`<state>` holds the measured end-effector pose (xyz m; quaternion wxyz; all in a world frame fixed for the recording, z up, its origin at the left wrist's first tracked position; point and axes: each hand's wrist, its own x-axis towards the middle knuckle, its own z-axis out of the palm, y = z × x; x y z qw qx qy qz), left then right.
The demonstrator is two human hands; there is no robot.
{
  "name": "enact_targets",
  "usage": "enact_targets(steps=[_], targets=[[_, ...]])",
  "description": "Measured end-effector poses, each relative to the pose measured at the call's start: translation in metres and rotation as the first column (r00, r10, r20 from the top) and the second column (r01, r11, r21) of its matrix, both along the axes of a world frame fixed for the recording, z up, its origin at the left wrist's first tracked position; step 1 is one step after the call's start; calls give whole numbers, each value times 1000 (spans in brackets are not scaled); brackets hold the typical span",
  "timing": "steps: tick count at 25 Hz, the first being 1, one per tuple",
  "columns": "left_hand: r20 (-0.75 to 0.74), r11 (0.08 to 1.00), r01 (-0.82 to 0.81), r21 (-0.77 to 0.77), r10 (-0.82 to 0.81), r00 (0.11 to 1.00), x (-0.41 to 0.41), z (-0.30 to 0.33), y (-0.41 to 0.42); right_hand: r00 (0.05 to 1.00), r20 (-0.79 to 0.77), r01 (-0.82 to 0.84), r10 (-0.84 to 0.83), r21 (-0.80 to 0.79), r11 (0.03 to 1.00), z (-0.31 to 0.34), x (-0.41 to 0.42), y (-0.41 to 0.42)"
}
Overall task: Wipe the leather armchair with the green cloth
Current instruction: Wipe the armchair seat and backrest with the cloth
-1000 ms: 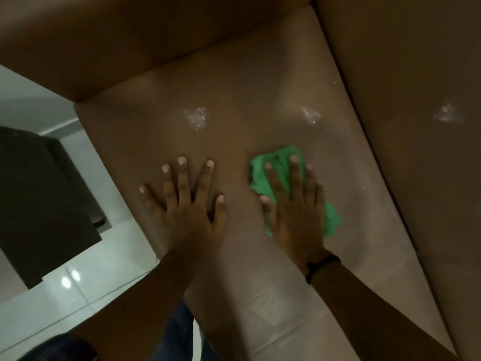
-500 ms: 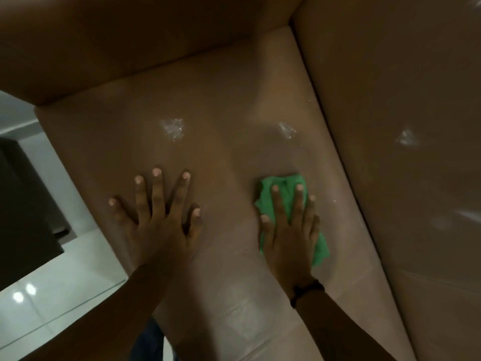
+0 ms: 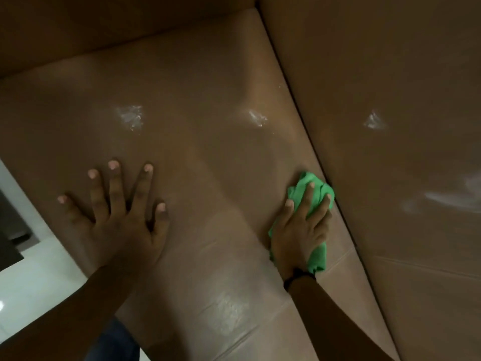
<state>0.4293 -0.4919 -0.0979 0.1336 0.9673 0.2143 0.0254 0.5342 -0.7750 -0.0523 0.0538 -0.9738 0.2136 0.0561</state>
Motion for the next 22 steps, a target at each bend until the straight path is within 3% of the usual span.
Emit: enact_targets(steps=[3, 6, 9, 11, 15, 20, 22], targets=[[8, 1000, 22, 11, -22, 1000, 1, -2, 3, 987, 21, -161, 162, -25, 987, -12, 20, 22], [-2, 1000, 6, -22, -6, 1000, -1, 2, 1, 920, -34, -392, 391, -51, 919, 4, -3, -29], [-11, 1000, -13, -9, 13, 1000, 2, 3, -1, 980, 35, -195, 197, -36, 980, 7, -8, -49], [4, 1000, -14, -7, 14, 1000, 3, 1, -1, 982, 114, -146, 151, -48, 988, -3, 6, -30], [42, 1000, -8, -12, 8, 999, 2, -6, 0, 935, 200, -283, 294, -81, 956, -13, 30, -8], [25, 1000, -9, -4, 9, 1000, 2, -6, 0, 831, 130, -540, 540, -41, 841, -9, 66, 22], [22, 1000, -13, -16, 13, 1000, 1, -4, 0, 847, 122, -516, 518, -45, 855, -1, 47, -6]])
